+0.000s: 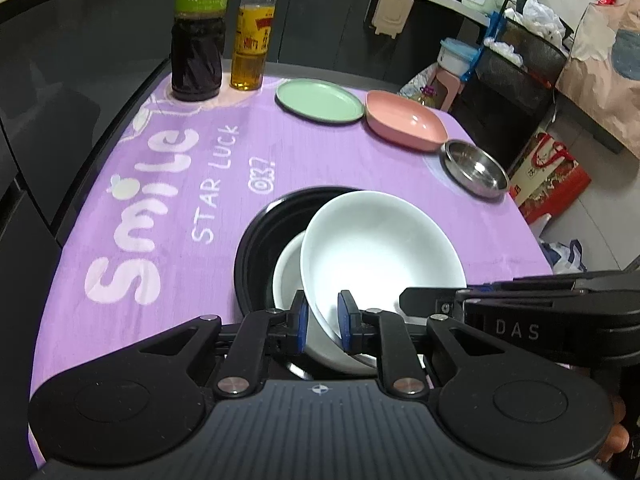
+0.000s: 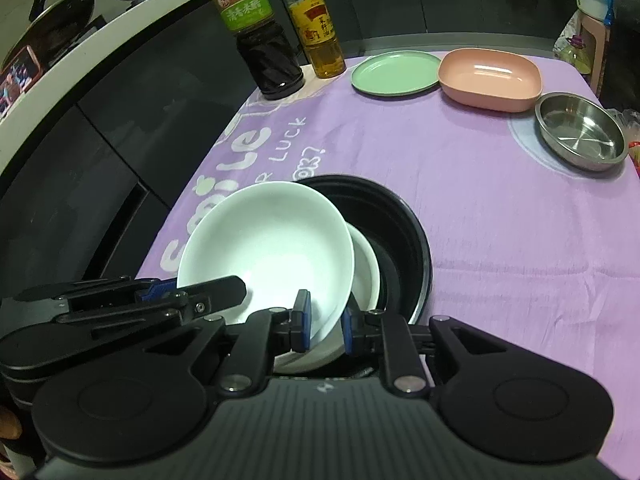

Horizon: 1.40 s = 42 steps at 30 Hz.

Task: Organize plates and bowls
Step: 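Carry the small white bowl with both grippers and lower it into the stacked bowls, then open both grippers and withdraw from the nested bowls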

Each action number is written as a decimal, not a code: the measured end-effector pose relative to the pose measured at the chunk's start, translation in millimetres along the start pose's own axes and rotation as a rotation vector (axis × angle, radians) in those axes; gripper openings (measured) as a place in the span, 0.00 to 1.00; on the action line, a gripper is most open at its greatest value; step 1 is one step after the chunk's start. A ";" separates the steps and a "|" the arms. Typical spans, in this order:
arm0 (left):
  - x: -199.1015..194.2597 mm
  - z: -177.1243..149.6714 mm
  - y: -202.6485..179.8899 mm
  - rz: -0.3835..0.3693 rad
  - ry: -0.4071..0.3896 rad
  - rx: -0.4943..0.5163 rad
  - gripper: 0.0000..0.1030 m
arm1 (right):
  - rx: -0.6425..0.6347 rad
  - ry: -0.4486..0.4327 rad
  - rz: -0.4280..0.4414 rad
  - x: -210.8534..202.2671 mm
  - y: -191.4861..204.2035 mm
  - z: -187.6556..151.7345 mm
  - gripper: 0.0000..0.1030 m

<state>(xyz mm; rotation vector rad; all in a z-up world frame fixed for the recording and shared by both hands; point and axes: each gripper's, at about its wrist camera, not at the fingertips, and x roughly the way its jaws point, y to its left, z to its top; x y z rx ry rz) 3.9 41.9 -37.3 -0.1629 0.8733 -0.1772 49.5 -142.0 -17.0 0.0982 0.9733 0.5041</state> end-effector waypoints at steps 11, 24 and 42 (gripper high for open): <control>5.1 -3.4 2.8 -0.002 0.014 0.000 0.14 | 0.010 0.009 -0.017 6.7 -4.6 -4.2 0.16; 2.7 -0.4 21.8 0.007 -0.005 -0.059 0.13 | 0.041 -0.016 -0.025 3.3 -11.7 -2.4 0.21; 10.2 2.2 34.1 -0.012 0.007 -0.112 0.13 | 0.113 -0.059 0.002 -4.7 -28.5 -3.1 0.29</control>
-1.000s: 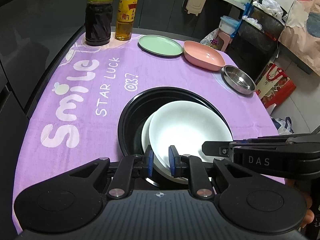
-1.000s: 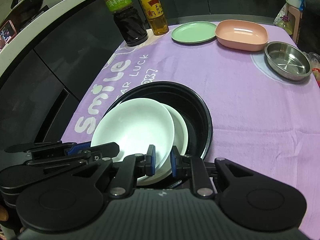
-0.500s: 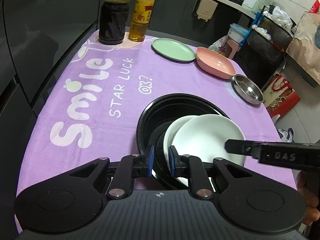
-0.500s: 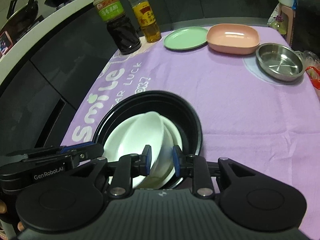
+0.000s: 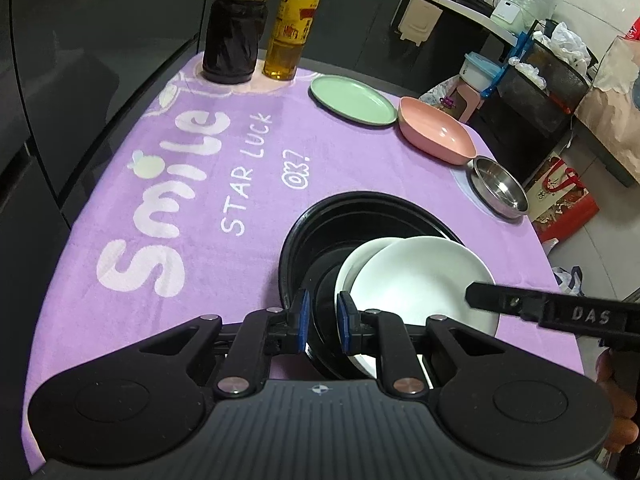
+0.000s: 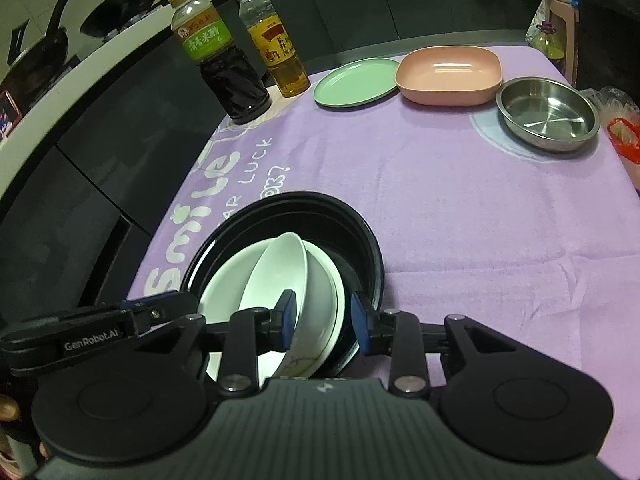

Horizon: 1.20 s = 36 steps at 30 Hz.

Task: Organize plates and bowls
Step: 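Open both grippers and withdraw from the nested bowls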

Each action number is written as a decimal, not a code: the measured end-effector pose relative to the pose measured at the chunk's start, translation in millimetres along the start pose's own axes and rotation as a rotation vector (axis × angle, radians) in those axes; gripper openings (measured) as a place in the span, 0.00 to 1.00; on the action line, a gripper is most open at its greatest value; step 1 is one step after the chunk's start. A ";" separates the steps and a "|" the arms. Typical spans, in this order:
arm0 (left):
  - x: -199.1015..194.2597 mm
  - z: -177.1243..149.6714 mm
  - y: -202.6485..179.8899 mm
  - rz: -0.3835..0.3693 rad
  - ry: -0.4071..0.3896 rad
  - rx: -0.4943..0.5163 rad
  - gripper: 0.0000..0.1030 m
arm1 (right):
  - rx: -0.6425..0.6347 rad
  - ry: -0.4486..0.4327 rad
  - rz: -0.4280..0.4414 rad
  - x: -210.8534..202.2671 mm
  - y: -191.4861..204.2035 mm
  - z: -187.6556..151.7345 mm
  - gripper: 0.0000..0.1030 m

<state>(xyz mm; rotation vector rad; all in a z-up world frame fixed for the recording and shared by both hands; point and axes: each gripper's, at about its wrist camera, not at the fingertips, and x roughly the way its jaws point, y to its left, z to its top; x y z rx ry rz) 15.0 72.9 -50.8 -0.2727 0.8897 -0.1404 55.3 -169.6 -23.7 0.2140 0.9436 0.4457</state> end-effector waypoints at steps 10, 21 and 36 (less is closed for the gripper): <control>6.3 1.9 4.6 -0.041 0.011 -0.014 0.18 | 0.066 -0.022 0.062 -3.6 -21.9 1.3 0.35; 10.3 3.1 6.1 -0.054 -0.002 0.010 0.20 | 0.062 -0.030 0.081 1.3 -32.2 5.4 0.43; -2.0 40.5 -12.9 -0.047 -0.080 0.095 0.18 | -0.081 -0.129 0.047 -14.3 -17.1 42.1 0.51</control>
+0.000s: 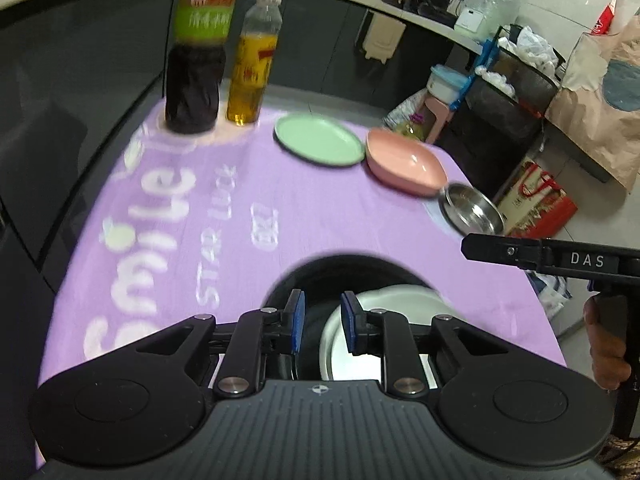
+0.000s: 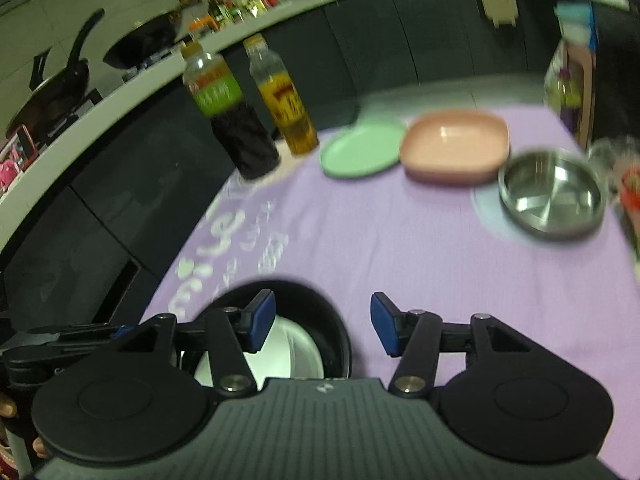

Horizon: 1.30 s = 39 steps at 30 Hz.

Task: Organize plates and bowls
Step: 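Open both grippers and withdraw from the nested bowls, then move both grippers to the green plate rim and close on it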

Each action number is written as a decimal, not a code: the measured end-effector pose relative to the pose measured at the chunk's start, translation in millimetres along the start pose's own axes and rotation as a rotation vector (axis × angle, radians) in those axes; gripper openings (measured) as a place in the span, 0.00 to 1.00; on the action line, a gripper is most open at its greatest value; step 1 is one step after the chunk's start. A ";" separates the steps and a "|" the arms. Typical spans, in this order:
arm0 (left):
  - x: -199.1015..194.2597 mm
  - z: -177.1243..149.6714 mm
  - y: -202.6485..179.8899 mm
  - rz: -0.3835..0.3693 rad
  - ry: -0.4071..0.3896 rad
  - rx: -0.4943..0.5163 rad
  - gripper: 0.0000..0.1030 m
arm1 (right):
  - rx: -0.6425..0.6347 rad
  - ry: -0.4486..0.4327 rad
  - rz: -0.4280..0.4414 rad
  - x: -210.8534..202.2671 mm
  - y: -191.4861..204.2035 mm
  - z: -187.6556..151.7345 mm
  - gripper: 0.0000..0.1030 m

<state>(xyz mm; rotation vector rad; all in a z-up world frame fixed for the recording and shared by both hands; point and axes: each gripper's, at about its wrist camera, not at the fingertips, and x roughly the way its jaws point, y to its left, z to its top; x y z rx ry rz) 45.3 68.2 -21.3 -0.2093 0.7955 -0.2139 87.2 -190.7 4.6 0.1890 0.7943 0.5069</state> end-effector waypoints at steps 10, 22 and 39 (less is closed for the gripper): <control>39.6 61.5 -14.5 0.021 0.035 -0.038 0.19 | -0.048 0.001 -0.081 32.6 -12.2 69.7 0.51; 113.2 124.0 -13.7 0.037 0.030 -0.062 0.19 | -0.028 0.008 -0.092 76.6 -27.5 140.5 0.51; 203.1 149.4 43.0 0.058 0.041 -0.232 0.19 | -0.110 0.090 -0.116 197.3 -55.3 192.6 0.51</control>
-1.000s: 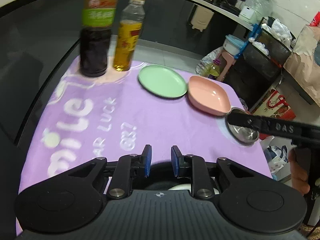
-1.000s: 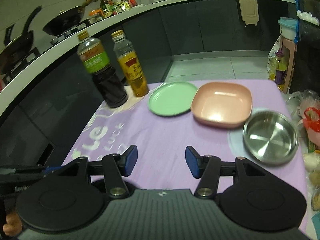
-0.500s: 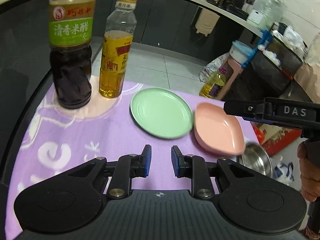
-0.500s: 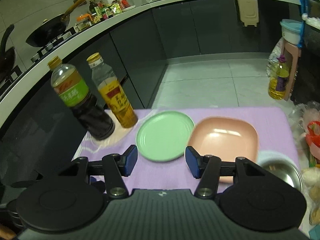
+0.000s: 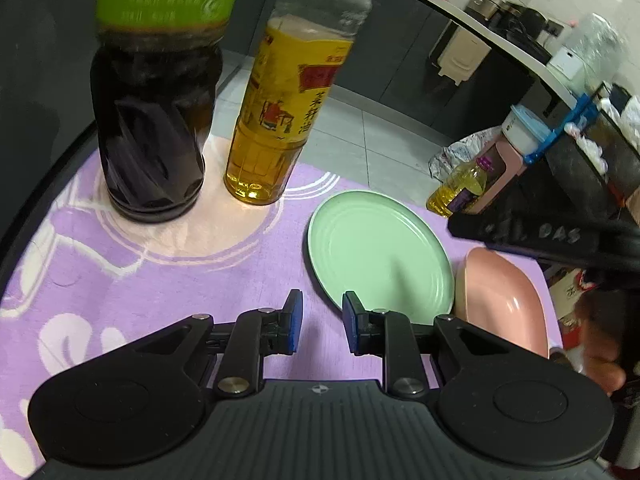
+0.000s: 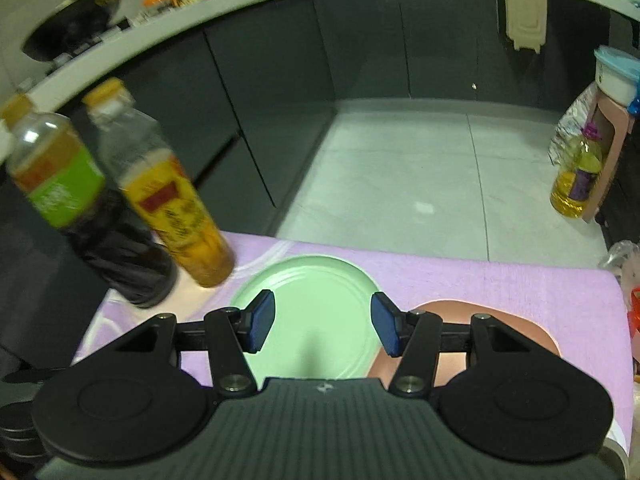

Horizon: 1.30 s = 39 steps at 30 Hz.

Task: Organize plates and bowls

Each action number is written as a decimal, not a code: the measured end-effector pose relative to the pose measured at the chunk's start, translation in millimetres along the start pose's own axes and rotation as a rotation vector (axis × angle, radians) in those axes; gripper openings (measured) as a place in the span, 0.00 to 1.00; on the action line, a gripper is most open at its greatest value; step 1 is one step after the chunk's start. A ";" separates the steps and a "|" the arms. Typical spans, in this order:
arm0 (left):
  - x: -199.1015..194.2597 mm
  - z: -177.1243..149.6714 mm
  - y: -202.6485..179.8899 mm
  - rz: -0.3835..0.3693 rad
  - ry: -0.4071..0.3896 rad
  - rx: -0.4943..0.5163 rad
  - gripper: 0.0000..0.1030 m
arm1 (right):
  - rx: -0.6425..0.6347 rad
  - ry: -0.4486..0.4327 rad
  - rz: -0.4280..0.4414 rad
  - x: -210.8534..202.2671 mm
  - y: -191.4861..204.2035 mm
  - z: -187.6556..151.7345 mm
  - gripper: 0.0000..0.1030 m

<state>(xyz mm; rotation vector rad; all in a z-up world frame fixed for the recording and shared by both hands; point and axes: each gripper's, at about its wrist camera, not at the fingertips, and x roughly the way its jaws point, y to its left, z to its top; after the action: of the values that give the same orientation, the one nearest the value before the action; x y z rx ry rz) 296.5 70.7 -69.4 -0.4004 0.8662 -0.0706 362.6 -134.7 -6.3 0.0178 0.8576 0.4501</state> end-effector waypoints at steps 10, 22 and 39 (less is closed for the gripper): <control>14.6 -2.5 9.5 -0.076 0.025 -0.059 0.20 | -0.017 0.056 -0.024 33.8 -10.2 -1.3 0.51; 39.5 -0.3 9.3 -0.088 0.070 -0.133 0.20 | -0.102 0.118 -0.090 68.4 -11.3 10.7 0.51; -6.0 -8.6 19.8 -0.019 -0.026 -0.008 0.14 | -0.103 0.086 -0.051 42.0 6.2 -8.6 0.20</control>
<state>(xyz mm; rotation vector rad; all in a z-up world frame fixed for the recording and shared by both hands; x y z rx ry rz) 284.2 87.7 -77.4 -0.4161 0.8376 -0.0792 377.7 -114.1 -41.3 -0.1186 0.9161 0.4487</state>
